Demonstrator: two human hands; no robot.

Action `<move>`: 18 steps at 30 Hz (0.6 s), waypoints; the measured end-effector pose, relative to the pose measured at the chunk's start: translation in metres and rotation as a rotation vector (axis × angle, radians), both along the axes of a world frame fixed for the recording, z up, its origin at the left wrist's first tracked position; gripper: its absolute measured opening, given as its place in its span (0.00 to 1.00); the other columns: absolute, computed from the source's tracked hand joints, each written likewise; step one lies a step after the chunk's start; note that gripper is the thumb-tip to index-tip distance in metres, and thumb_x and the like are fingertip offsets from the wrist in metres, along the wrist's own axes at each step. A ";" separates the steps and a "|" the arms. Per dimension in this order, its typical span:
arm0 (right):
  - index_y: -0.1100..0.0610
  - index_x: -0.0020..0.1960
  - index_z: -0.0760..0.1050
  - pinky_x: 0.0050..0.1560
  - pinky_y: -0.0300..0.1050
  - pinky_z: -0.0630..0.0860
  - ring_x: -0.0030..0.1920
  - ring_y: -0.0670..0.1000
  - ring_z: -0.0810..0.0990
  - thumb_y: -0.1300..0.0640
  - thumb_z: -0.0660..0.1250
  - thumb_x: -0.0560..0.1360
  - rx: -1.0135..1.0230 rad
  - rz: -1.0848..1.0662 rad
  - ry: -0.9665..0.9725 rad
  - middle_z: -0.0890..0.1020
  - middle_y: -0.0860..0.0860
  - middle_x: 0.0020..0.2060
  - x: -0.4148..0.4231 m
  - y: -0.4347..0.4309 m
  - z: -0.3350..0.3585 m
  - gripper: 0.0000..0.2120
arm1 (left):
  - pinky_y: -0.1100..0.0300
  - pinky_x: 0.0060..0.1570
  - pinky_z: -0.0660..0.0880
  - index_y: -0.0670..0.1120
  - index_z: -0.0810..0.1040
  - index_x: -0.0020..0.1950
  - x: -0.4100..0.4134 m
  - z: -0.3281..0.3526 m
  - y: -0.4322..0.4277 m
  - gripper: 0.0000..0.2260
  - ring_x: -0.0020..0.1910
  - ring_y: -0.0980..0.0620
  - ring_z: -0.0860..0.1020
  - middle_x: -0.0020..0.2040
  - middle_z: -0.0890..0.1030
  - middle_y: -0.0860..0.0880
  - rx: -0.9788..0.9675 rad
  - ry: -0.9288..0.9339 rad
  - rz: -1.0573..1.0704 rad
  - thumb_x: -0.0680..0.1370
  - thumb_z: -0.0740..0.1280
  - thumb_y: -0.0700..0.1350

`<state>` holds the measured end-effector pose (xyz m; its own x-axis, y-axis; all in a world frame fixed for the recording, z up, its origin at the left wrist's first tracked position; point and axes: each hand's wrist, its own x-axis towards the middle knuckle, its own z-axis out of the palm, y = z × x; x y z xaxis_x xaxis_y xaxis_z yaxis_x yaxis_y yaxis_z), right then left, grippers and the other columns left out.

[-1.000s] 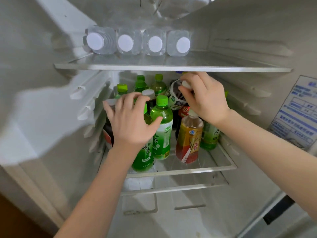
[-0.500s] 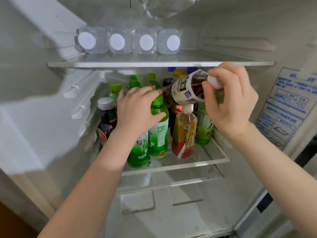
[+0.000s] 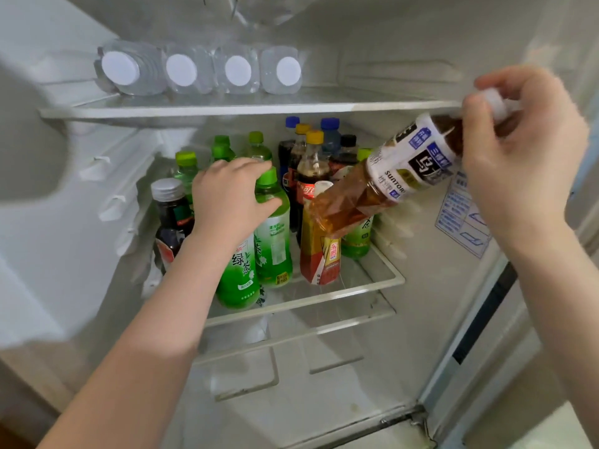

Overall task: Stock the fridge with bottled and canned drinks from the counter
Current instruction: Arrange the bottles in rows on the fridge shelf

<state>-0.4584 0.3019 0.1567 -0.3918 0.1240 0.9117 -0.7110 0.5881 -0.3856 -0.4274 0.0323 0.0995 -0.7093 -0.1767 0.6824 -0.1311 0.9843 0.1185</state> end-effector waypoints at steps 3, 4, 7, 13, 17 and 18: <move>0.53 0.56 0.76 0.49 0.40 0.68 0.46 0.50 0.76 0.50 0.59 0.75 0.076 -0.055 -0.109 0.79 0.47 0.48 -0.007 0.008 -0.011 0.13 | 0.49 0.54 0.74 0.53 0.75 0.67 0.001 -0.001 0.000 0.26 0.60 0.43 0.76 0.65 0.77 0.51 -0.008 0.020 0.001 0.71 0.71 0.58; 0.54 0.56 0.76 0.48 0.38 0.65 0.48 0.51 0.76 0.51 0.60 0.76 0.124 -0.075 -0.126 0.80 0.50 0.49 -0.009 0.008 -0.015 0.12 | 0.49 0.53 0.74 0.53 0.75 0.67 0.001 -0.001 0.000 0.26 0.60 0.43 0.76 0.65 0.78 0.51 -0.009 0.025 0.004 0.71 0.71 0.58; 0.57 0.56 0.76 0.46 0.41 0.65 0.51 0.55 0.76 0.54 0.61 0.77 0.289 -0.095 -0.162 0.80 0.55 0.51 -0.020 0.006 -0.027 0.12 | 0.48 0.54 0.74 0.53 0.75 0.67 0.001 -0.002 0.001 0.26 0.60 0.42 0.75 0.65 0.77 0.51 0.001 0.018 0.009 0.70 0.71 0.58; 0.59 0.56 0.76 0.42 0.41 0.65 0.47 0.57 0.78 0.56 0.62 0.77 0.468 -0.094 -0.230 0.78 0.56 0.52 -0.043 -0.005 -0.049 0.10 | 0.49 0.53 0.74 0.52 0.75 0.67 -0.001 -0.004 0.002 0.26 0.59 0.42 0.75 0.65 0.78 0.51 -0.022 0.009 0.015 0.71 0.71 0.59; 0.58 0.60 0.76 0.43 0.41 0.67 0.47 0.57 0.78 0.55 0.62 0.78 0.518 -0.089 -0.266 0.77 0.56 0.56 -0.055 -0.012 -0.060 0.13 | 0.49 0.52 0.74 0.51 0.75 0.67 0.001 -0.006 0.002 0.26 0.58 0.41 0.76 0.64 0.78 0.50 -0.036 0.015 0.007 0.71 0.71 0.58; 0.57 0.61 0.76 0.44 0.41 0.67 0.48 0.57 0.78 0.54 0.62 0.78 0.498 -0.080 -0.276 0.77 0.56 0.57 -0.058 -0.013 -0.062 0.13 | 0.49 0.52 0.74 0.51 0.75 0.67 0.001 -0.006 0.002 0.26 0.58 0.40 0.75 0.64 0.78 0.50 -0.039 0.011 0.005 0.71 0.71 0.58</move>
